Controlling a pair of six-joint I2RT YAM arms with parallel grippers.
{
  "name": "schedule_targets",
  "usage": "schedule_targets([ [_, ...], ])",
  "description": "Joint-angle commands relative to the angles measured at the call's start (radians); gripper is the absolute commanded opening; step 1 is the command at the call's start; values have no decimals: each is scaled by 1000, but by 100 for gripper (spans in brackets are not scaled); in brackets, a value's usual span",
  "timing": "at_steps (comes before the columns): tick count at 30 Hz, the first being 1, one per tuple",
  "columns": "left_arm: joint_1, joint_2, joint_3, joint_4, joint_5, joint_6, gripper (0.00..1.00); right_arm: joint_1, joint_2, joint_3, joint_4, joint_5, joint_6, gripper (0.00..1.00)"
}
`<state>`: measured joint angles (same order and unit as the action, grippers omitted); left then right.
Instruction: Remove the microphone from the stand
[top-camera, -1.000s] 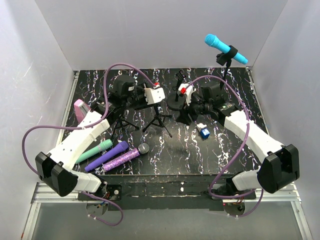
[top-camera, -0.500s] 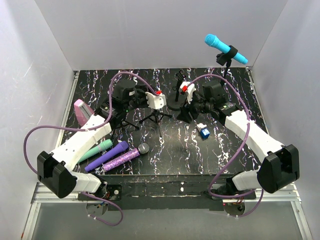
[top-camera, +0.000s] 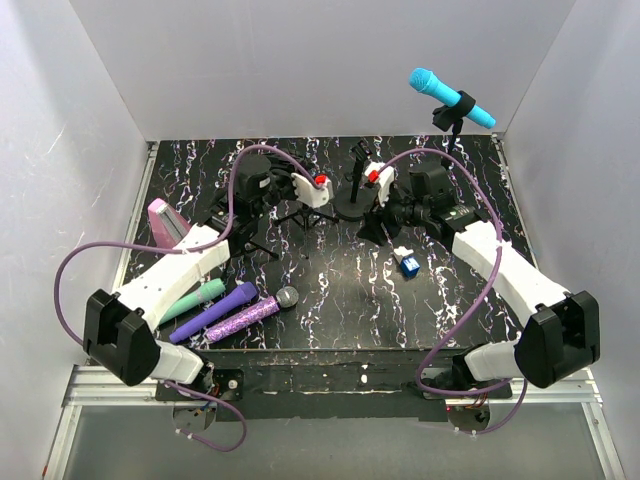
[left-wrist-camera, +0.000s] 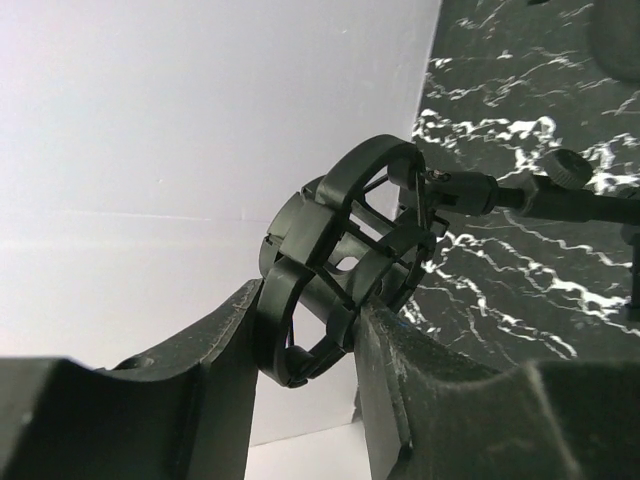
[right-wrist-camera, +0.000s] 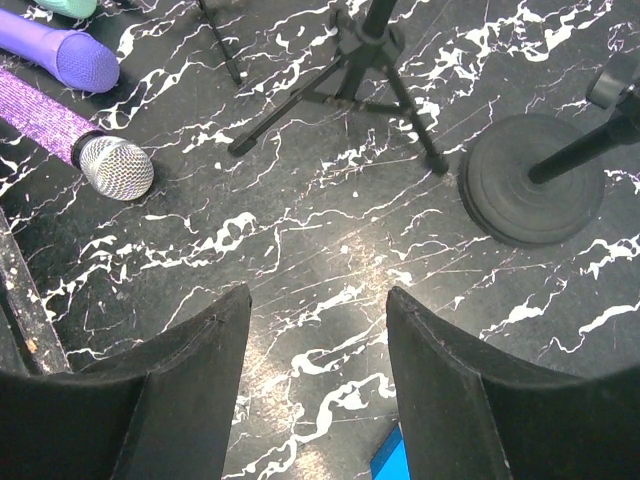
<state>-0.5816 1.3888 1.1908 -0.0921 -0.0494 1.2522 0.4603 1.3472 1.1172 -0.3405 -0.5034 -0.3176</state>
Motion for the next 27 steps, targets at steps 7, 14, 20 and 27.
schedule_targets([
  [7, 58, 42, -6, 245, -125, 104, 0, -14, -26, 7, 29, 0, 2, 63],
  [14, 71, 111, -5, 334, -193, 141, 0, -32, -31, 36, 14, 23, 28, 63],
  [20, 68, 75, -11, 247, -184, 61, 27, -87, -74, 102, -60, 42, 51, 64],
  [27, 57, -42, -14, 44, -149, -78, 75, -136, -140, 274, -175, 127, 123, 72],
])
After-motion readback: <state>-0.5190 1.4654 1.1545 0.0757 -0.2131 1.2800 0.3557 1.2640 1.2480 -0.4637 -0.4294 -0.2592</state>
